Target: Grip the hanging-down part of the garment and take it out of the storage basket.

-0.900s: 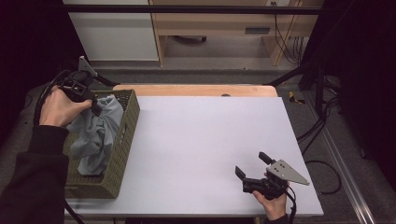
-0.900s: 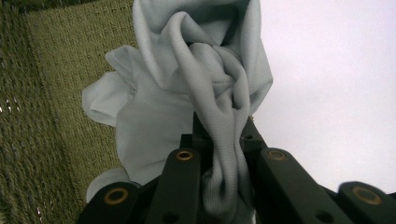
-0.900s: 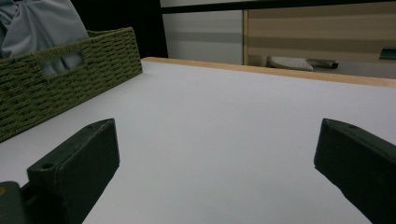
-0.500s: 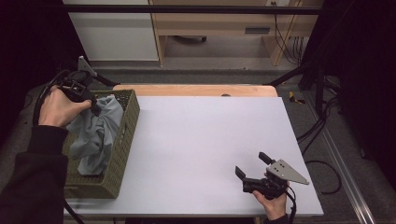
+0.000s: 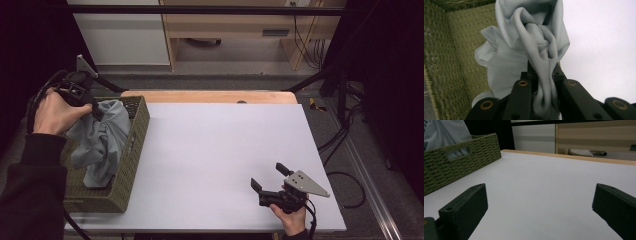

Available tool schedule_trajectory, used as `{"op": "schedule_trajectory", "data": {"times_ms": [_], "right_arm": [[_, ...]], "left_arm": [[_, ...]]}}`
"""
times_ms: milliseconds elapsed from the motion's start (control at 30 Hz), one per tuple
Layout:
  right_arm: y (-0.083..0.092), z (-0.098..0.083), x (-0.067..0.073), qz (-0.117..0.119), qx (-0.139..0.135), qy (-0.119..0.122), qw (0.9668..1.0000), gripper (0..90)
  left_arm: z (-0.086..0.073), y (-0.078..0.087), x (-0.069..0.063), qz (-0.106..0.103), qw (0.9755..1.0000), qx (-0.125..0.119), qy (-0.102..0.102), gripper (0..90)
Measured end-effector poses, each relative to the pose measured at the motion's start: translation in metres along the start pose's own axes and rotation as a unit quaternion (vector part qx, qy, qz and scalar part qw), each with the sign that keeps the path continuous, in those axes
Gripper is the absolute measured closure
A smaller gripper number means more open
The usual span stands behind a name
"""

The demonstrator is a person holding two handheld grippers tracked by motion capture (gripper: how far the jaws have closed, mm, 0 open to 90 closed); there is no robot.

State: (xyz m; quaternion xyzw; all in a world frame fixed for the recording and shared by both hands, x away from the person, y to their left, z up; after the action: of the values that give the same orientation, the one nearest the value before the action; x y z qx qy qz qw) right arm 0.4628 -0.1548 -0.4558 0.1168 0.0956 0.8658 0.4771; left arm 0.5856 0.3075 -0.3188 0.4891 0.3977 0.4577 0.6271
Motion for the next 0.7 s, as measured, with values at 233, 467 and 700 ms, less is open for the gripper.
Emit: {"op": "schedule_trajectory", "data": {"times_ms": [233, 467, 700], "right_arm": [[-0.001, 0.001, 0.003, 0.003, -0.001, 0.000, 1.0000, 0.3], [-0.002, 0.002, 0.005, 0.004, 0.000, -0.001, 1.0000, 0.3], [-0.003, 0.002, 0.005, 0.008, 0.000, 0.000, 1.0000, 0.4]], "left_arm": [[-0.002, 0.026, 0.002, 0.007, 0.9998, -0.018, 0.001, 82.5], [-0.001, 0.054, 0.001, 0.007, 0.9993, -0.037, 0.002, 82.7], [0.005, 0.071, -0.006, 0.014, 0.9981, -0.059, -0.007, 83.5]]}}
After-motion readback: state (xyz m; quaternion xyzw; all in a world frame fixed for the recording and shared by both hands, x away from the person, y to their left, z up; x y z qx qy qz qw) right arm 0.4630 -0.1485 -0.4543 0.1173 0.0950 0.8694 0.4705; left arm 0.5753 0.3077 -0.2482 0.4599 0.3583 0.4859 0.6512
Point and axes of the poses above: each handheld gripper's, and its own axes: y roughly backward along the jaws, z roughly out of its top, x roughly to its left, the point moved 10 cm from there along -y, roughly forward along the jaws, and after that the axes turned 3 degrees about x, right-handed, at the moved point
